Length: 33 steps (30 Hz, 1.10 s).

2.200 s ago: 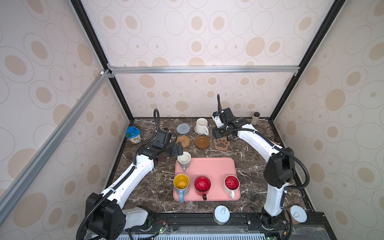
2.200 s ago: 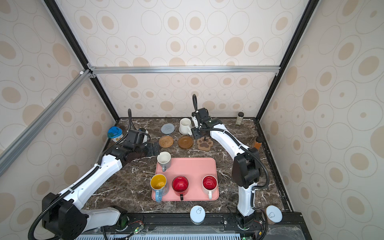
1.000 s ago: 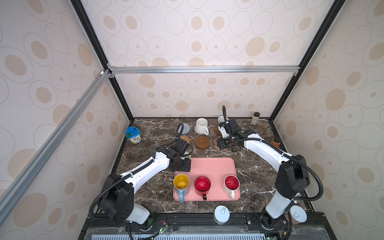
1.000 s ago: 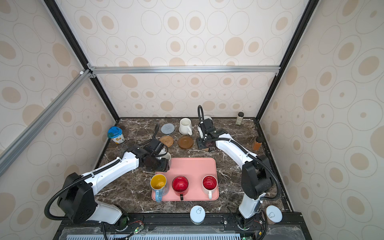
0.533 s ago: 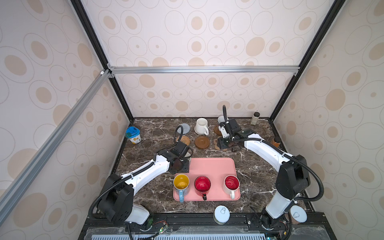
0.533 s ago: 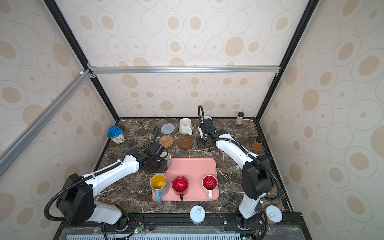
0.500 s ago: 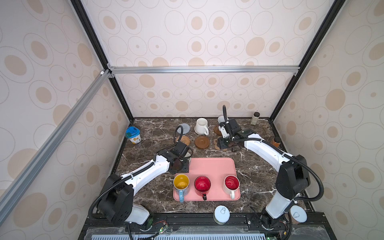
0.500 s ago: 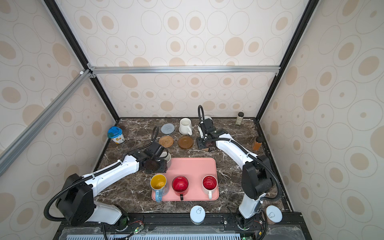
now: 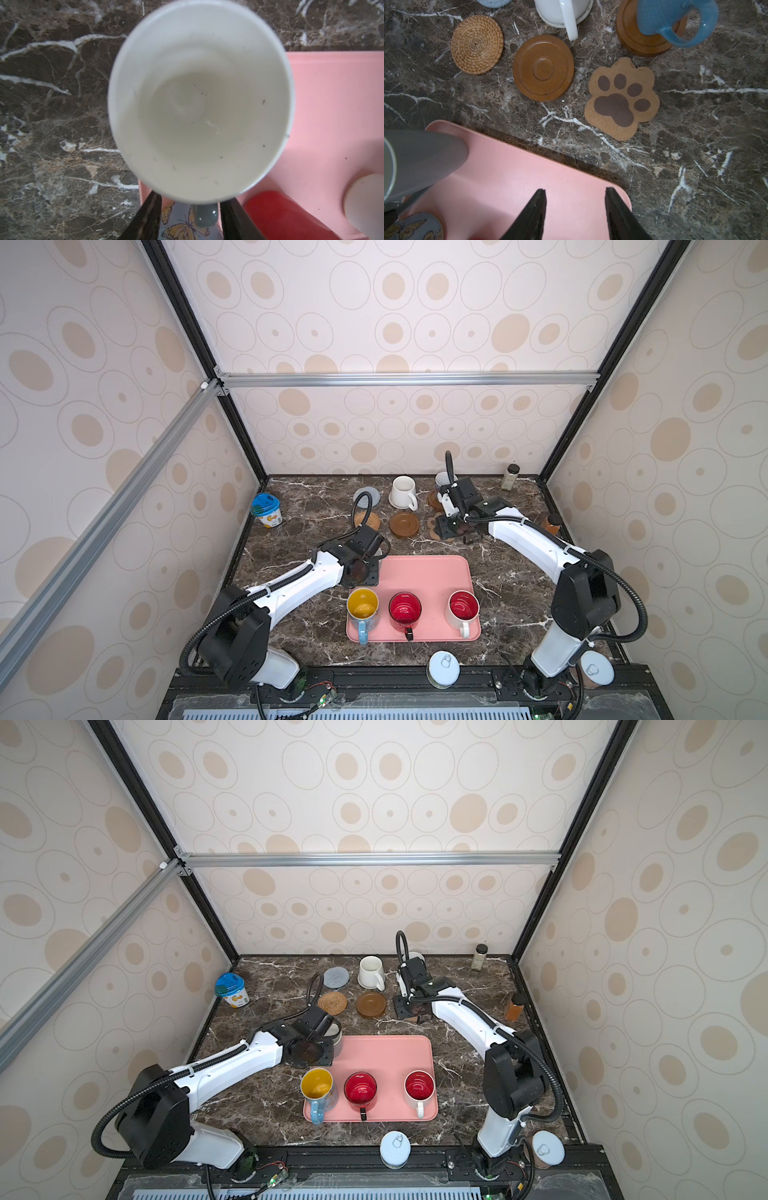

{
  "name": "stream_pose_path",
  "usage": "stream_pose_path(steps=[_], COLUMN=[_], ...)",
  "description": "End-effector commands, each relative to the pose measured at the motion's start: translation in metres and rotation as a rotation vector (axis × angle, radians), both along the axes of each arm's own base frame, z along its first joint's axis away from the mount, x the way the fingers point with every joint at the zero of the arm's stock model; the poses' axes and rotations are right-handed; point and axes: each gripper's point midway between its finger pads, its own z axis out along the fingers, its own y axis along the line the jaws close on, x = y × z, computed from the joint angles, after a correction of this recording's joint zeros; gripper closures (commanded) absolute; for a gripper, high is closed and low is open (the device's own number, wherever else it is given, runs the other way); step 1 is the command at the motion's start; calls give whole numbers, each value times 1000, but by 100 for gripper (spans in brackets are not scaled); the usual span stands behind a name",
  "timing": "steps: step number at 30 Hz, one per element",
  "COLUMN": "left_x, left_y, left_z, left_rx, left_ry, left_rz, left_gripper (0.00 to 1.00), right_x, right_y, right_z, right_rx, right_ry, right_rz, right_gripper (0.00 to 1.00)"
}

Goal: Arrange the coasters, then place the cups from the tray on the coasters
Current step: 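Lower left gripper into the tray's white mug while right gripper holds still, then lift the white mug with left gripper and carry it toward the grey knit coaster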

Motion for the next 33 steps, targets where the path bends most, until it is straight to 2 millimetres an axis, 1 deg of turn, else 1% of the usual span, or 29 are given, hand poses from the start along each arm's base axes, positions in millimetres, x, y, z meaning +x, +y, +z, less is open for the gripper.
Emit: stream_pose_path(steps=[1, 6, 11, 15, 17, 26, 33], left_x=[7, 9, 9, 9, 10, 16, 25], left_y=[-3, -7, -7, -8, -9, -14, -16], left_z=[8, 5, 2, 1, 2, 6, 14], left_rx=[36, 61, 87, 81, 75, 30, -17], left_ry=[-23, -30, -30, -34, -40, -69, -112], left_rz=[4, -7, -12, 0, 9, 75, 159], left_gripper=[57, 63, 70, 78, 80, 87, 88], right_x=[-5, -7, -7, -7, -7, -7, -10], right_y=[-4, -6, -7, -7, -7, -7, -6], right_z=[0, -2, -4, -4, -4, -5, 0], right_rx=[4, 3, -6, -7, -6, -8, -12], right_ry=[16, 21, 22, 24, 24, 21, 14], right_rz=[-18, -23, -20, -19, -19, -11, 17], right_gripper=[51, 51, 52, 52, 52, 53, 53])
